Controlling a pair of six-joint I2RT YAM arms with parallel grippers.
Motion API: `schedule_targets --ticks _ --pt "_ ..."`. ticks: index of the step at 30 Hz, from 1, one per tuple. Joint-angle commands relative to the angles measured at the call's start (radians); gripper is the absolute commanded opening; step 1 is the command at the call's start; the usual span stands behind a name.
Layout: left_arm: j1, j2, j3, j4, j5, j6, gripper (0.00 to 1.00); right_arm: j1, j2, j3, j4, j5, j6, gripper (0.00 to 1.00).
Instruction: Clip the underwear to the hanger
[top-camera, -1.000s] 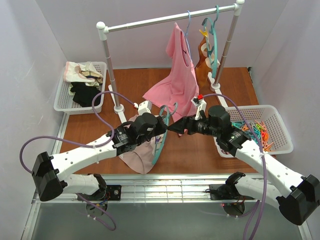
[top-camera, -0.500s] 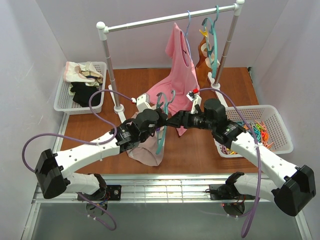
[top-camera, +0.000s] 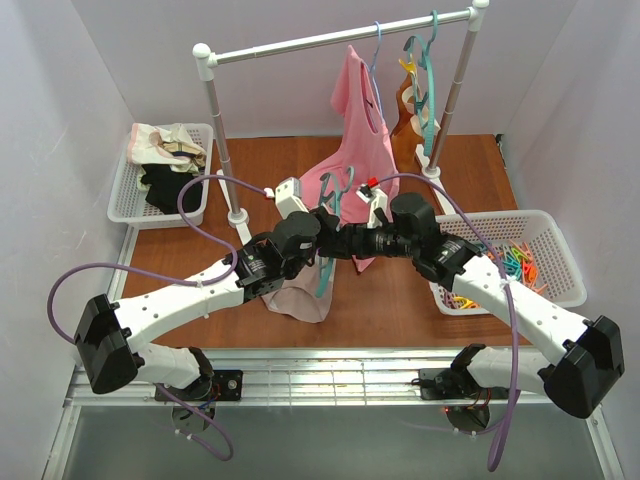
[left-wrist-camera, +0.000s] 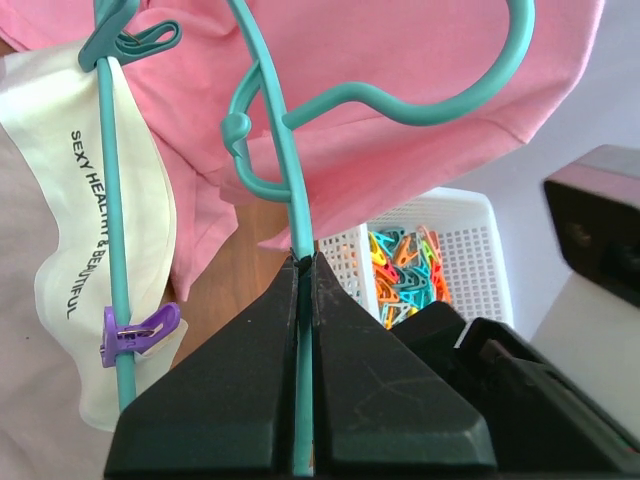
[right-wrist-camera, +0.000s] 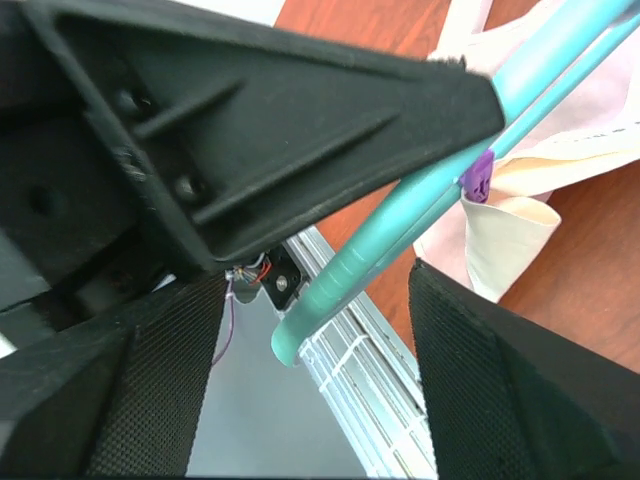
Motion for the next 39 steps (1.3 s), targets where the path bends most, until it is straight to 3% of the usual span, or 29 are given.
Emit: schedule_targets --ticks 1,7,17,28,34,39 --pt "-0.006 -0.032 0.027 0.058 -0.033 -0.006 0.00 0.015 0.021 0.061 -0.053 0.034 -0.033 0.63" --pt "-0.008 -0.052 0.020 0.074 -0.047 -0.023 0.00 0.062 0.069 0.130 -0.185 0.138 -0.076 0.52" --pt "-0.008 -0.056 0.023 0.044 -0.039 0.002 0.00 0.073 0.041 0.170 -0.324 0.314 -0.083 0.21" --pt "-0.008 -0.073 0.003 0.044 -0.004 0.056 0.00 0.075 0.040 0.210 -0.392 0.404 -0.103 0.01" --pt "-0.008 -0.147 -0.068 0.045 -0.004 0.074 0.18 0.075 0.050 0.246 -0.409 0.428 -0.119 0.01" --pt "-0.008 -0.237 -0.134 0.016 -0.013 0.092 0.48 0.075 0.087 0.306 -0.432 0.431 -0.165 0.01"
